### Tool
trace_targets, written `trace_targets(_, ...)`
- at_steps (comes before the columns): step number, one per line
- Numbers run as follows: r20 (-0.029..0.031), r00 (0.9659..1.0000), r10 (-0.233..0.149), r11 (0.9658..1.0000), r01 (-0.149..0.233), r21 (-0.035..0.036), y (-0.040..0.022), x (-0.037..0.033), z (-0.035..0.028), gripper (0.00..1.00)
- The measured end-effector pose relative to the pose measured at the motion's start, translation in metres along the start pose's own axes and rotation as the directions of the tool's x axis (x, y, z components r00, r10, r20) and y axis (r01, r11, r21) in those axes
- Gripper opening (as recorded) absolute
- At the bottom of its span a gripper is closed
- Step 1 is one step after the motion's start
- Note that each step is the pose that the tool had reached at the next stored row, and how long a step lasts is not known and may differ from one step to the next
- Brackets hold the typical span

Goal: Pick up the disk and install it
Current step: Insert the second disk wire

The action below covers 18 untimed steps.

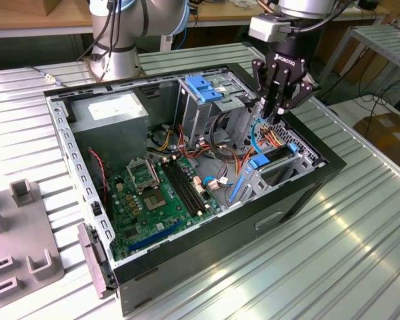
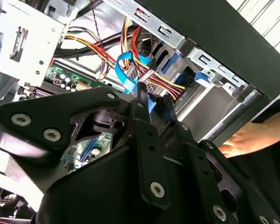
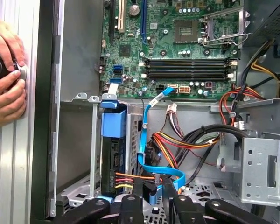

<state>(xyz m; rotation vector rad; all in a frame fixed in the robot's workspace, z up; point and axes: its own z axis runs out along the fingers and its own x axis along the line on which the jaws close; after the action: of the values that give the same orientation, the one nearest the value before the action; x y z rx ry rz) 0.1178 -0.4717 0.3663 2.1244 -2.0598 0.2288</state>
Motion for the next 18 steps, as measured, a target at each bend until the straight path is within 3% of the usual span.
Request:
trace_targets(2, -0.0077, 1.0000, 0.000, 1.0000, 0.000, -0.0003, 0.0000, -0.0006, 0.0011, 0.29)
trace_targets(3, -0.0102, 0.9999, 0.000, 1.0000, 0.000, -0.0004, 0.0000, -0.0008, 0.0015, 0.23)
trace_targets(10, -0.0178, 0.9998, 0.000, 1.0000, 0.000, -0.0006, -0.0001, -0.0015, 0.0041, 0.22)
trace_targets(12, -0.0242, 0.9997, 0.000, 1.0000, 0.000, -0.0008, -0.0001, -0.0016, 0.0044, 0.22)
trace_targets(14, -0.0388, 0.9992, 0.000, 1.0000, -0.001, -0.0012, -0.0001, -0.0021, 0.0043, 0.23)
trace_targets(15, -0.0569, 0.9984, 0.001, 1.0000, -0.001, -0.0018, -0.0001, -0.0032, 0.0042, 0.23)
trace_targets(16, -0.0714, 0.9975, 0.001, 1.0000, -0.001, -0.0023, -0.0002, -0.0041, 0.0041, 0.29)
trace_targets(18, -0.0936, 0.9956, 0.001, 1.0000, -0.001, -0.0030, -0.0002, -0.0056, 0.0041, 0.29)
